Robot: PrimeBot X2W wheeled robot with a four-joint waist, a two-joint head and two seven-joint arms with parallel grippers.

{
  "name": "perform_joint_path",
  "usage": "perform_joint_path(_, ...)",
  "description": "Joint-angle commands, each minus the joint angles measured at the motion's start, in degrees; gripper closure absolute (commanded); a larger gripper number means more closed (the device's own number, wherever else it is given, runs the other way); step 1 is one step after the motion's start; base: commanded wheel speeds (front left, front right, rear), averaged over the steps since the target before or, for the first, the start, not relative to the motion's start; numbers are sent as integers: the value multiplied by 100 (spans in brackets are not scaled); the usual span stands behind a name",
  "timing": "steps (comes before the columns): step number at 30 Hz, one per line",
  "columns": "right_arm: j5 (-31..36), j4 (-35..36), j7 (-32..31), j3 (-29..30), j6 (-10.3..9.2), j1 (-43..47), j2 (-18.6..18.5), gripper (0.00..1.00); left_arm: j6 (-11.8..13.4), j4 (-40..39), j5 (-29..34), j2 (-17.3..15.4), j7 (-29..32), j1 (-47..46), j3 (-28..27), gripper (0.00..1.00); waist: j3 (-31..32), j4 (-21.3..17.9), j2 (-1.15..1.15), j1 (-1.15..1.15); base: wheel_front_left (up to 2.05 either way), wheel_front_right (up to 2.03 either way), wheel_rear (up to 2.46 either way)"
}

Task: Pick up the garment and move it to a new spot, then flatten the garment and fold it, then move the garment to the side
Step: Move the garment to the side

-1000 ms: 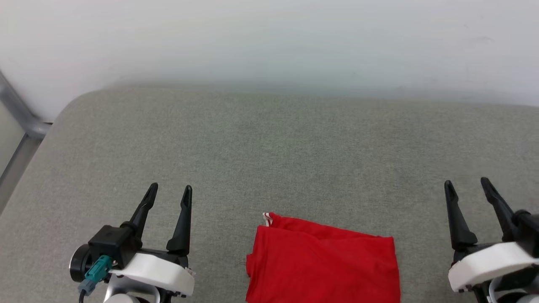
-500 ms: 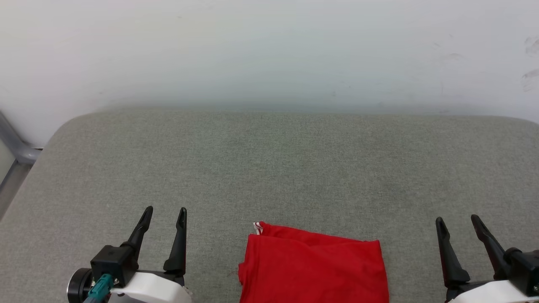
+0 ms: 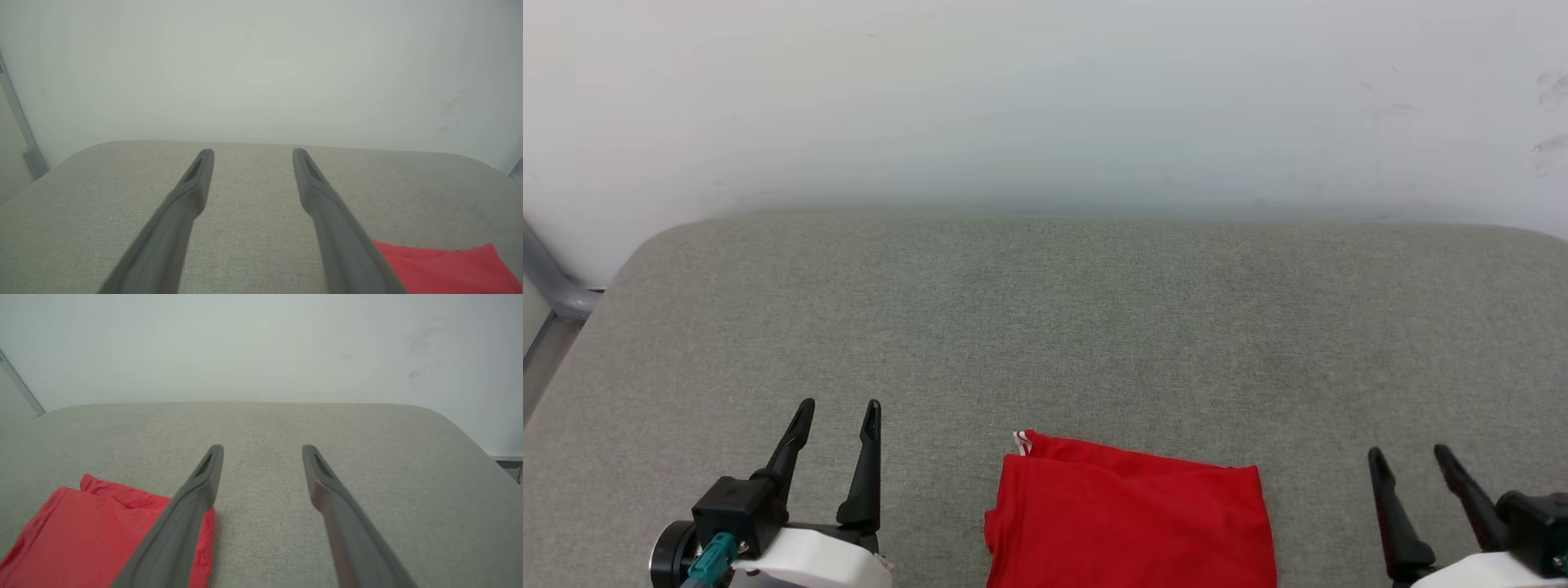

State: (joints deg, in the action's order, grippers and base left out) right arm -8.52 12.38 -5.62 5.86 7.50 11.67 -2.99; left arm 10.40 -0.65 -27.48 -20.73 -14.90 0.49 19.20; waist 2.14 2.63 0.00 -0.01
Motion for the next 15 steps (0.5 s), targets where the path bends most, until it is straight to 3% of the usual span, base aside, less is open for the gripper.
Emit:
perform_joint_path(1,-21,-50,-70,-23,-3,92,20,0,-26,-26,12,28,-40,4,-24,0,-9,13,0,1,0,0,0)
perform_joint_path(4,-195,-230,-595,23,-3,208,16,0,-58,-48,59,52,-40,-58,-22,0,-49,90,0,1,0,0,0)
perform_joint_path(10,-811,-616,-2220,148,-3,287,-208,0,-134,-104,127,145,-34,-139,-58,0,-186,309,0,1,0,0,0)
perform_joint_path(15,-1352,-739,-3093,-22,-3,84,-338,0,-201,-189,202,238,-34,-231,-140,0,-428,513,0,1,0,0,0)
